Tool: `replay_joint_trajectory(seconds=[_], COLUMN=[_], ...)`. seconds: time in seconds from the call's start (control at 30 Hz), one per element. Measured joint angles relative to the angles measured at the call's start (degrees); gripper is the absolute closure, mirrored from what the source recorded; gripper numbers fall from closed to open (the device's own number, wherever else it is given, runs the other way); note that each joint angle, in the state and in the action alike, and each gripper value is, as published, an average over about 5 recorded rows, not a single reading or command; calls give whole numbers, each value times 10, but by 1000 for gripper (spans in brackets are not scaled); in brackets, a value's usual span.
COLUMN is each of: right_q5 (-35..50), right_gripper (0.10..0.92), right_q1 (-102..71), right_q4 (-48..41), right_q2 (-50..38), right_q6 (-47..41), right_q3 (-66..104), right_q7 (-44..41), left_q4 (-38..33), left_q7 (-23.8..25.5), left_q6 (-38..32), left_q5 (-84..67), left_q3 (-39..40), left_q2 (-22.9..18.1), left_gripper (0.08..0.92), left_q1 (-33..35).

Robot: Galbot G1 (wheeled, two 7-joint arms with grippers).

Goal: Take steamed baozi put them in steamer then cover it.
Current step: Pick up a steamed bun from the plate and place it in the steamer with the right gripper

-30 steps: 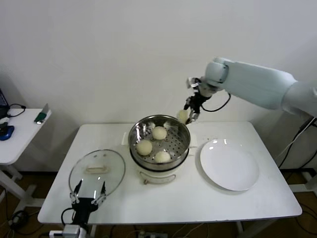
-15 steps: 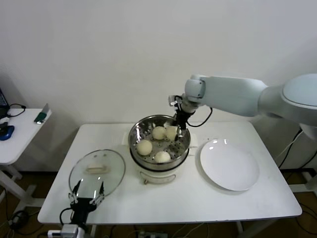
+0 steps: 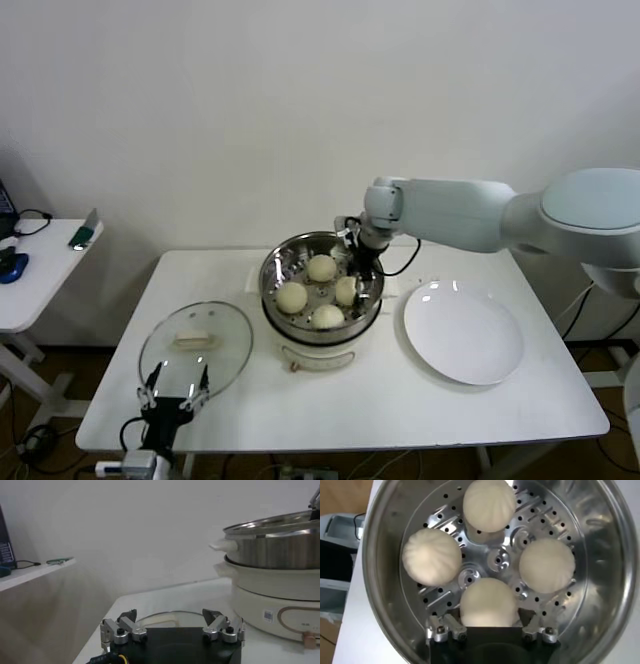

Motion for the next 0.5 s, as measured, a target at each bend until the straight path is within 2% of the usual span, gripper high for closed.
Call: replay_joint_trajectory(seconds=[0.5], right_q5=[3], right_gripper=[203], right_q1=[26], right_q4=[15], right_q2=[-27], right_q6=[9], right_q3=[26], right_q7=[-11], left_q4=[-7], left_q7=[0], left_q6=[2], left_q5=[3], left_q3=[-1], left_q2=[0], left_gripper=[177], left_q1=[2])
